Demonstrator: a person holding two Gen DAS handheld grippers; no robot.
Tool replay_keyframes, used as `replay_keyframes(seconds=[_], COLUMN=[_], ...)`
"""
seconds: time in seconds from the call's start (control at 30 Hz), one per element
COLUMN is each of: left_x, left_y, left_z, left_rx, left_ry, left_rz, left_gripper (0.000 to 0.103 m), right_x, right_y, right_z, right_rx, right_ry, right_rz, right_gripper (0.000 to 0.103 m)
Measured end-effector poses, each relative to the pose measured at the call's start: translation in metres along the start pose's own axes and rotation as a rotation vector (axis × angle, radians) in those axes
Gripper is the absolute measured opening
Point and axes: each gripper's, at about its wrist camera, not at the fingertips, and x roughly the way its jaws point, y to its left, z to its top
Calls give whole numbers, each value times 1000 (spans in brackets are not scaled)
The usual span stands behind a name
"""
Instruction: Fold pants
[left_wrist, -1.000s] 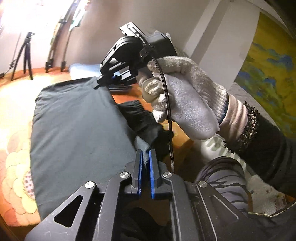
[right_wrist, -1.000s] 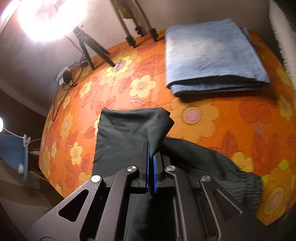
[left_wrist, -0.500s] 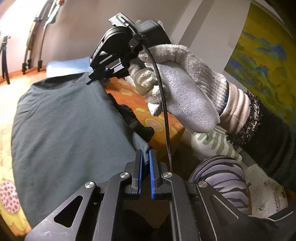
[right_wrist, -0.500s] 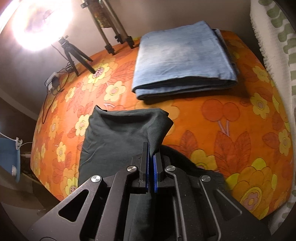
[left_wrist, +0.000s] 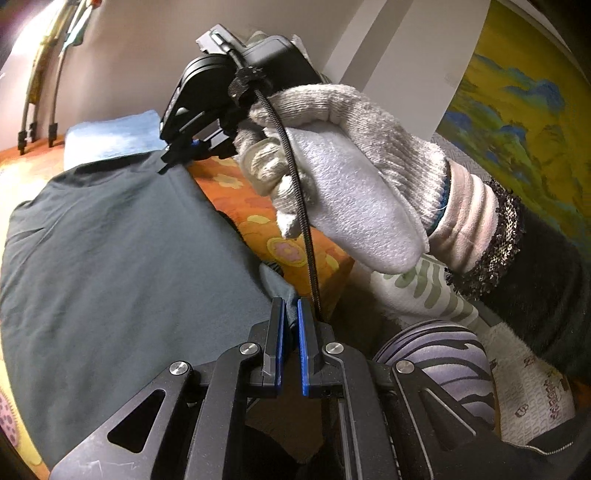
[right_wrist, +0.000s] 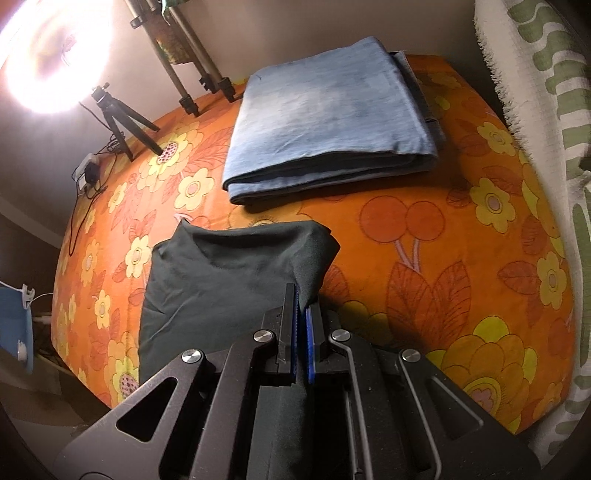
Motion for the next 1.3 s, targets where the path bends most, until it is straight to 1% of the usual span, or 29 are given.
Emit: replay_keyframes(seconds=[0.2, 0.33, 0.53, 0.6, 0.67, 0.73, 0.77, 0.83, 0.93, 1.0, 1.1, 1.2, 1.3], left_x=[10, 11, 10, 12, 13, 14, 13, 9, -1, -12, -34, -58, -81], left_y=[3, 2, -4, -8, -13, -16, -17, -17, -15, -13, 0, 15, 38], left_z=[-1, 2, 5, 4, 4, 5, 4, 4, 4, 3, 0, -6, -16], left_rx=[2, 2, 11, 24, 43, 50, 50, 47, 31, 30, -11, -43, -103], left_ry=[30, 35, 45, 55, 65, 71, 73, 67, 58, 44, 18, -13, -41], left_rz=[4, 9, 10, 7, 11, 13, 13, 17, 17, 34, 71, 154, 221], left_gripper=[5, 5, 5, 6, 7, 8, 10, 23, 25, 25, 30, 31, 31], right_x=[11, 19, 19, 17, 12, 6, 2, -5, -20, -30, -42, -50, -49], right_y=[-11, -12, -12, -12, -12, -14, -16, -18, -21, -17, -6, 12, 36], right_z=[-2, -3, -5, -6, -7, -7, -7, -7, -8, -10, -14, -20, -22], right_rx=[22, 9, -2, -4, -11, -12, -6, 3, 12, 1, -29, -67, -114], right_ry=[14, 18, 12, 7, -6, -21, -31, -50, -80, -101, -129, -148, -146], right_rz=[-14, -28, -44, -56, -86, -102, -103, -106, -98, -91, -61, 5, 65], right_gripper=[4, 4, 4, 12, 23, 30, 33, 34, 34, 34, 34, 34, 34])
